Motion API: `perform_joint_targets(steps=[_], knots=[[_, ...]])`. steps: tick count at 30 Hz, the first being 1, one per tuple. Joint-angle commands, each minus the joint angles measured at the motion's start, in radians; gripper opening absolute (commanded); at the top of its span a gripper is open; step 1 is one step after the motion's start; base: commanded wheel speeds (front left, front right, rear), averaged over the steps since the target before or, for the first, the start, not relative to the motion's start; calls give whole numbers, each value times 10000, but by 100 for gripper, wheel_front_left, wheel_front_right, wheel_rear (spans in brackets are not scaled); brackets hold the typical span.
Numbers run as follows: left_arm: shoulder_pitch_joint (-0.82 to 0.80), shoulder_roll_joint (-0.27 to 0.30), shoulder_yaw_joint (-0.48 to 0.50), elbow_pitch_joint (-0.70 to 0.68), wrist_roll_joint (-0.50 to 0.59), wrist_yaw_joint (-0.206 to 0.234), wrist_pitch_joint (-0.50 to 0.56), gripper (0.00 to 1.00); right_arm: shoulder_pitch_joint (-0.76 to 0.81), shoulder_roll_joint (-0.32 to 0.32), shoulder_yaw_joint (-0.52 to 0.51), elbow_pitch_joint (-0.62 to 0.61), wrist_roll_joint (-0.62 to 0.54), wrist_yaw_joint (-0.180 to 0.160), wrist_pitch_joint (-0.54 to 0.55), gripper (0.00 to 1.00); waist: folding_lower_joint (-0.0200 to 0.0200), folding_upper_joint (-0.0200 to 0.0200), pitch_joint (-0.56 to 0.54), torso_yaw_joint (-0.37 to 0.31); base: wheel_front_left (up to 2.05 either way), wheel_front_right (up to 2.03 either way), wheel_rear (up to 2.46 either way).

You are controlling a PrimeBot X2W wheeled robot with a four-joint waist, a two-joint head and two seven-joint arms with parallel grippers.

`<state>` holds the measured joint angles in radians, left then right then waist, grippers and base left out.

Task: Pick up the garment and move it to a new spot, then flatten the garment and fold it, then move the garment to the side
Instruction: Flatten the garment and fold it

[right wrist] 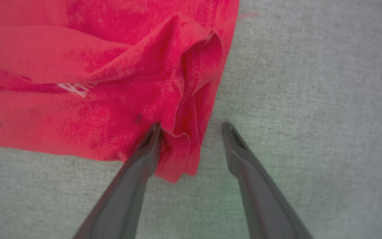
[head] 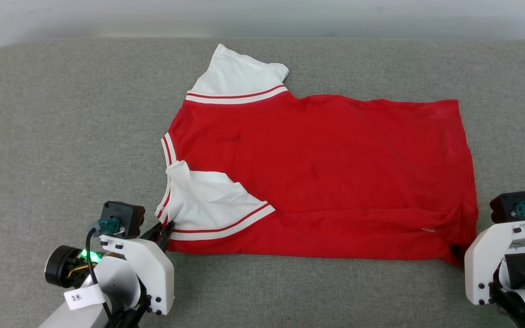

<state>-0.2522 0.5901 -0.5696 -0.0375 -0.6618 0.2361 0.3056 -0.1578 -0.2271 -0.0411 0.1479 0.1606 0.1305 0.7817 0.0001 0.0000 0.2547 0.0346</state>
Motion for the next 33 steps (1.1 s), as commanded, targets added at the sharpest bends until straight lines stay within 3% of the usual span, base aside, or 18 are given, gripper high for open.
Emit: perform_joint_targets(steps=[1, 2, 14, 23, 33], knots=[[-125, 32, -18, 10, 93, -32, 14, 0, 212, 122, 192, 394, 96, 1, 157, 19, -1, 0, -12, 4, 0, 0, 0], [-118, 36, -36, 36, 75, -37, 17, 0, 228, 74, 195, 468, 100, 1, 145, 0, -1, 0, -35, 7, 0, 0, 0], [353, 29, -219, 515, -118, -84, 72, 0, 428, -447, -287, 406, 500, -9, -94, 0, -1, 0, -810, -122, 0, 0, 0], [1315, 263, -419, 442, -491, 137, 535, 0, 1326, -788, -536, -531, 1077, -10, 456, 0, -1, 0, -1614, -165, 0, 0, 0], [2222, 529, -634, -193, -822, 398, 1080, 0, 2708, -726, -1129, -1598, 1350, -10, 984, 0, -1, 0, -1728, -2, 0, 0, 0]])
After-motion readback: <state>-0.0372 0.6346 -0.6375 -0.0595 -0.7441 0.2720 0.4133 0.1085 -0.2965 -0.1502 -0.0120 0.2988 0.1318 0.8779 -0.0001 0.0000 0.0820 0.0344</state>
